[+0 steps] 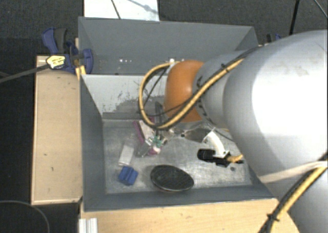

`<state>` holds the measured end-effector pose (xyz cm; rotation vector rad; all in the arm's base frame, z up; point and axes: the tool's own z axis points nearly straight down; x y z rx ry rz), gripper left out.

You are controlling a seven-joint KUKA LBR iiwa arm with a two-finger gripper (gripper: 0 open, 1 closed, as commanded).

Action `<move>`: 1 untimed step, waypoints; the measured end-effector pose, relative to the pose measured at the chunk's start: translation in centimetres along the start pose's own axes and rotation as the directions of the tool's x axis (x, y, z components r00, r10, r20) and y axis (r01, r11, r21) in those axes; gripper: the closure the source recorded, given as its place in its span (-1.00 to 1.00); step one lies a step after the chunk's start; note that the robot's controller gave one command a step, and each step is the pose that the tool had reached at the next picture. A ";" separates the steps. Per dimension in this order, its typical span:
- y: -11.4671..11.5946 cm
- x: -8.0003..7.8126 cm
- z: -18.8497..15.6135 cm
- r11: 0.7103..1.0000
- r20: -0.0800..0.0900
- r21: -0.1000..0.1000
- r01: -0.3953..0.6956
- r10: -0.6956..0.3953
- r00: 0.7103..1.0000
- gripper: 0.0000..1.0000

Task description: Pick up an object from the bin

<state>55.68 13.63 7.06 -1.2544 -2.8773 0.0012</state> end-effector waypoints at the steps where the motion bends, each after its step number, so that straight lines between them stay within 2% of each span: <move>1: 0.0 0.6 0.0 1.000 -0.017 0.009 0.004 -0.004 1.000 1.00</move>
Offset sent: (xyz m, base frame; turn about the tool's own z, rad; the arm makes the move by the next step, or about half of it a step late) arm 0.0000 0.0000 0.0000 0.0000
